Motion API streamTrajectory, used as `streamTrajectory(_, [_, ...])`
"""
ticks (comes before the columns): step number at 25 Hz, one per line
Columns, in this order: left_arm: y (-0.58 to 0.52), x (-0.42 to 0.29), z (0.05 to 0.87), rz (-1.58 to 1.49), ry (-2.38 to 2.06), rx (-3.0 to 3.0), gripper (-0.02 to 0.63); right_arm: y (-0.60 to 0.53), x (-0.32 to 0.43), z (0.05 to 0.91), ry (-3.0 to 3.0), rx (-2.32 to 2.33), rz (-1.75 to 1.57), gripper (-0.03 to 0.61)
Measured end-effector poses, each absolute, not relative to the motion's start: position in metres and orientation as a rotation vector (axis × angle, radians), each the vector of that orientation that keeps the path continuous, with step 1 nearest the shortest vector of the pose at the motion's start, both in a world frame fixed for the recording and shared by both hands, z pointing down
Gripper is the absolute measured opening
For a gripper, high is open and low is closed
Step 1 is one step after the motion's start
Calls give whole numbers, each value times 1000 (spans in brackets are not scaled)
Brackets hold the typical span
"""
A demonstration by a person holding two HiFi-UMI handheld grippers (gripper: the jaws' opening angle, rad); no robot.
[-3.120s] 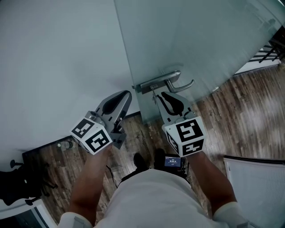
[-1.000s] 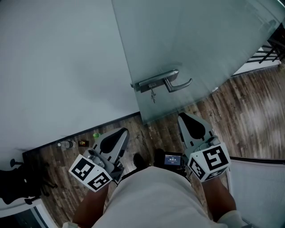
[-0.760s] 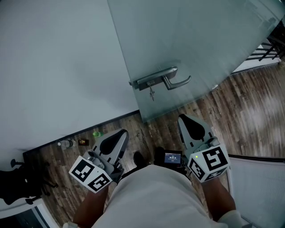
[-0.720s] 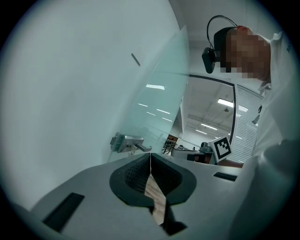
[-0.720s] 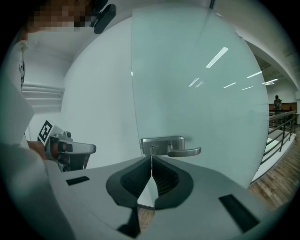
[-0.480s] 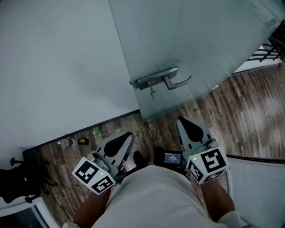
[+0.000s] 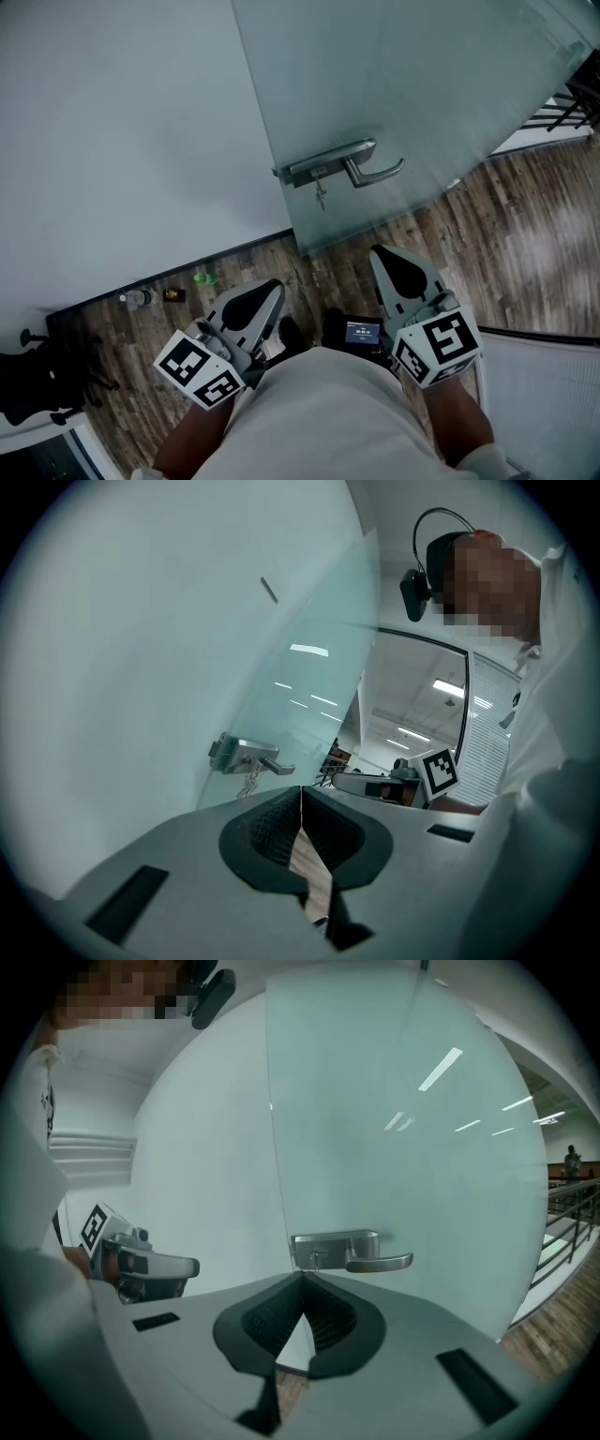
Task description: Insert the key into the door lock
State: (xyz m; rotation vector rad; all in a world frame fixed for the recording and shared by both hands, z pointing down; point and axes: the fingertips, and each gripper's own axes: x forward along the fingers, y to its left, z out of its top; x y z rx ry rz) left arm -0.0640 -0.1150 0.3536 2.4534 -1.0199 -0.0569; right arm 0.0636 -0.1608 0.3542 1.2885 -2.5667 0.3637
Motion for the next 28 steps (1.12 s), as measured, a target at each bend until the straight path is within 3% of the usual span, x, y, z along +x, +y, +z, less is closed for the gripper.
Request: streamTrajectory(28, [-110, -63, 354, -52, -1011, 2451, 17, -160, 60, 351, -2555, 1269, 324, 11])
